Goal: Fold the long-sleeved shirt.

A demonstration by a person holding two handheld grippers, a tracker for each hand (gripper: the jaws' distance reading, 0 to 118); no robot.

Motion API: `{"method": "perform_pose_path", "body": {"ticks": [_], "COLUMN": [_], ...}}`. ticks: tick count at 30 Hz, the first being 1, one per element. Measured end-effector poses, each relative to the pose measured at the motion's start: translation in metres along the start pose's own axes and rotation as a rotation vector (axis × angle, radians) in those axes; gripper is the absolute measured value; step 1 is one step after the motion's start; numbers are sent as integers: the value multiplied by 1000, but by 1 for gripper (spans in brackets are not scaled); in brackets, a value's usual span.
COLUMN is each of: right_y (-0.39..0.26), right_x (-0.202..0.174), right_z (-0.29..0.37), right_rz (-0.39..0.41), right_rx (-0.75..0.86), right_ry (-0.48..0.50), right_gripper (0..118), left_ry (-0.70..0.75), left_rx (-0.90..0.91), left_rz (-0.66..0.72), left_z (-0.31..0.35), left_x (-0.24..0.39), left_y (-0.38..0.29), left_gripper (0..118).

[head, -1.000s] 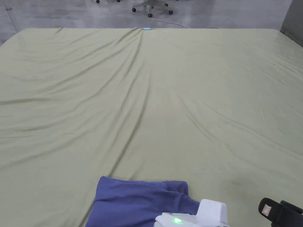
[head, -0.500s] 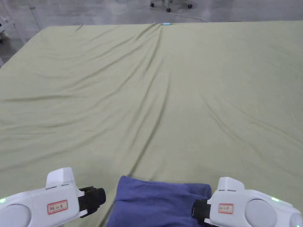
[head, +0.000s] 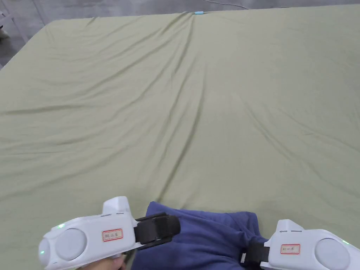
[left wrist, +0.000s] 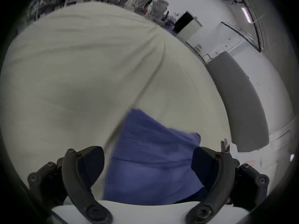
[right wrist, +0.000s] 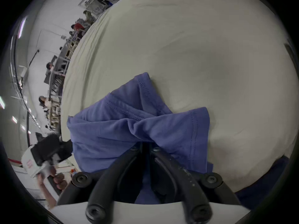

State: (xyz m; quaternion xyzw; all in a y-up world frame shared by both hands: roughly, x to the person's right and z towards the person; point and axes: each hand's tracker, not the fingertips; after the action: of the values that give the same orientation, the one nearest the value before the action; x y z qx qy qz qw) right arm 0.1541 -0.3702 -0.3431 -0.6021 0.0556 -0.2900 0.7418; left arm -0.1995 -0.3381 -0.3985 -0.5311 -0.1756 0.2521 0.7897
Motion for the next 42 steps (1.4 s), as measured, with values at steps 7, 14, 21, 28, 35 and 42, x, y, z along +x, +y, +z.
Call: {"method": "perform_pose_path", "body": {"ticks": [7, 14, 21, 28, 35, 42], "right_y": [-14, -39, -68, -95, -106, -87], "right_x": [-13, -98, -253, -329, -343, -320], "right_z": [14, 31, -1, -19, -21, 23], "right_rz": [24, 149, 330, 432, 445, 425], "right_rx": [47, 146, 65, -7, -40, 58], "right_ry": [-6, 128, 357, 433, 461, 441], "right_gripper": [12, 9, 9, 9, 9, 10], "left_ry": [112, 152, 379, 722, 966, 804], "left_rx": [27, 114, 196, 232, 395, 360], "left_rz": [-106, -31, 63, 228, -45, -54], "left_z": [-4, 63, 158, 244, 245, 241], "left_x": [31, -6, -119, -264, -269, -179], "left_y": [-16, 8, 45, 82, 78, 73], "left_gripper": [13, 10, 10, 10, 109, 99]}}
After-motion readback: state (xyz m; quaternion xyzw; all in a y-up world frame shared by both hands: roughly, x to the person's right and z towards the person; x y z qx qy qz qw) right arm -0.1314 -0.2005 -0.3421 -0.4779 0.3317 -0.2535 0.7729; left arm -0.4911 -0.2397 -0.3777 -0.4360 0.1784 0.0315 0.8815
